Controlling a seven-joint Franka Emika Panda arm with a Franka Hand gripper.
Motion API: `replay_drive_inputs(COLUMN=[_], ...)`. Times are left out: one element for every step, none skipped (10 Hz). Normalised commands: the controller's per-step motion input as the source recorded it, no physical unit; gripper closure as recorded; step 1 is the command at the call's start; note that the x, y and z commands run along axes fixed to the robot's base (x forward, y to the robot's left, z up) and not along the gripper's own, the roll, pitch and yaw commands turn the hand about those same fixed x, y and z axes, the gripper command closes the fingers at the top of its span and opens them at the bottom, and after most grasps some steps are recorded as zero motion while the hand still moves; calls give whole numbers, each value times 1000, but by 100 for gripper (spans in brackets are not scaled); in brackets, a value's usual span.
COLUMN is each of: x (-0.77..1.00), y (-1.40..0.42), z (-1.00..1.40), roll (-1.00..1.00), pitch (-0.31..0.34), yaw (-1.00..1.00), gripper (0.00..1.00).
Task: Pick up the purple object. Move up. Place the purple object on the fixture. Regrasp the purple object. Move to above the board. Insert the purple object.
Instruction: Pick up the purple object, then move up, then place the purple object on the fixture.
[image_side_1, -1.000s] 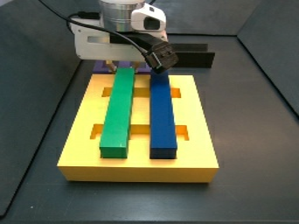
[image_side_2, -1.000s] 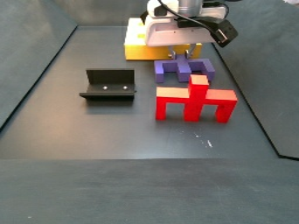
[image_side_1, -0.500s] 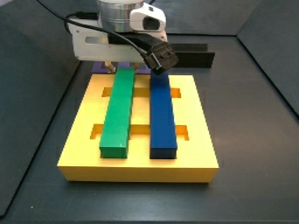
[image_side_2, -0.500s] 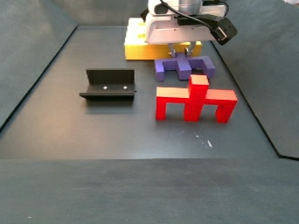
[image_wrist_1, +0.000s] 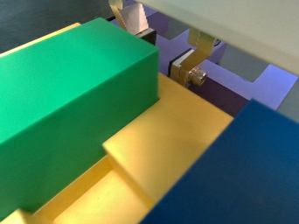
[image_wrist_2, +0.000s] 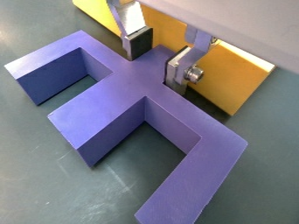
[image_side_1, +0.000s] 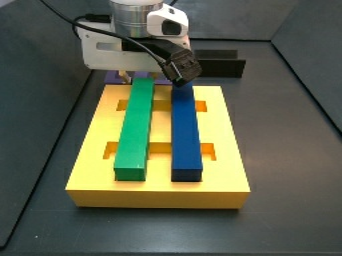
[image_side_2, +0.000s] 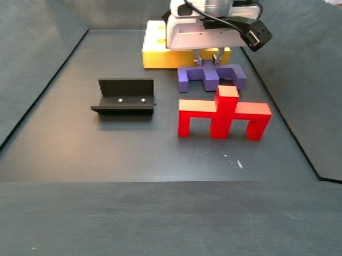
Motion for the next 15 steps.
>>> replay_drive_inputs(x=[0, 0, 0, 0, -12, -37, 9, 0, 189, 257, 320, 394, 469, 617, 860], y=[0, 0, 0, 0, -2, -7, 1, 60, 426, 766, 691, 503, 380, 240, 43], z=[0, 0, 0, 833, 801, 678, 204, 0, 100, 280, 334, 306, 200, 169, 111], roll=[0, 0, 0, 0, -1, -9, -57, 0, -286, -580, -557, -460, -397, -377, -580], pitch=[0, 0, 0, 0, 14, 41, 21, 0, 0, 0, 51, 151, 134, 123, 74], yaw=[0, 0, 0, 0, 34, 40, 22, 0, 0, 0, -20, -3, -26, -143, -326], gripper=[100, 100, 100, 100, 100, 100, 100, 100, 100, 100, 100, 100, 100, 100, 100])
